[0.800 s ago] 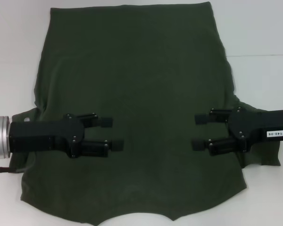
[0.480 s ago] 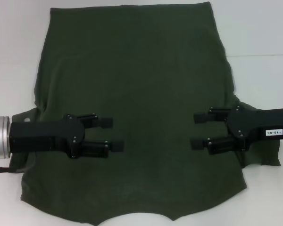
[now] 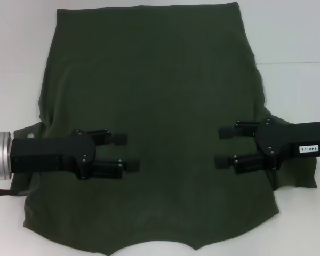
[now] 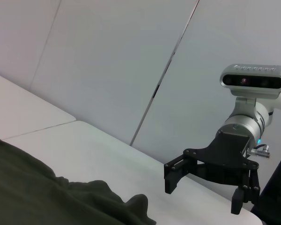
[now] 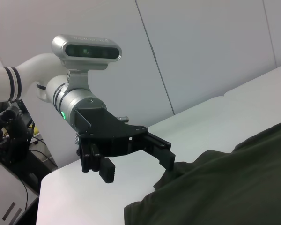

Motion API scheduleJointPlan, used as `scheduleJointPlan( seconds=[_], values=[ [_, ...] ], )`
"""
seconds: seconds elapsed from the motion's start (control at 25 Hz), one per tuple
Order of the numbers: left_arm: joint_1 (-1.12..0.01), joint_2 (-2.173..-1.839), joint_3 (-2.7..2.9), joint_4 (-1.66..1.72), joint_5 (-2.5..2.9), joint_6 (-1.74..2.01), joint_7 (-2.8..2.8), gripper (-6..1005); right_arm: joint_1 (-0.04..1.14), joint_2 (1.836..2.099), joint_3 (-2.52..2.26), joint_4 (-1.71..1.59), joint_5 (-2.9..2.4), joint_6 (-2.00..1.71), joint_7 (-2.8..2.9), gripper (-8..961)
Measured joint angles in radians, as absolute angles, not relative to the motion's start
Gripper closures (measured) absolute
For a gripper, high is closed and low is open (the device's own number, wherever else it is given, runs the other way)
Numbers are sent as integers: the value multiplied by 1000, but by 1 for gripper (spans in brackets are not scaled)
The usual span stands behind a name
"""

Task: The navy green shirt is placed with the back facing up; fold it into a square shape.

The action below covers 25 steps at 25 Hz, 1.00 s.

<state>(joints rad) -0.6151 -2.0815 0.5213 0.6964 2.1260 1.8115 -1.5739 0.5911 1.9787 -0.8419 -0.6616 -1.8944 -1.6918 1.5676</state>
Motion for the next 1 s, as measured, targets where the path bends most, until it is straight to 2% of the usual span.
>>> scheduleJointPlan(
  seconds=[0.28, 0.52, 0.76, 1.0],
  values=[
    [-622, -2077, 468, 696, 2108, 1802, -1657, 67, 591, 1979, -842, -661, -1894, -1690, 1567, 8],
    [-653, -2026, 366, 717, 2131, 1771, -2031, 68, 585, 1971, -842, -651, -1894, -1683, 1570, 8],
    [-646, -1995, 335, 821, 2306, 1792, -2299, 70, 593, 1959, -840, -647, -1913, -1687, 1585, 8],
    [-641, -1964, 202, 850, 2501, 1786, -2392, 71, 604, 1960, -841, -636, -1934, -1681, 1585, 8]
  ],
)
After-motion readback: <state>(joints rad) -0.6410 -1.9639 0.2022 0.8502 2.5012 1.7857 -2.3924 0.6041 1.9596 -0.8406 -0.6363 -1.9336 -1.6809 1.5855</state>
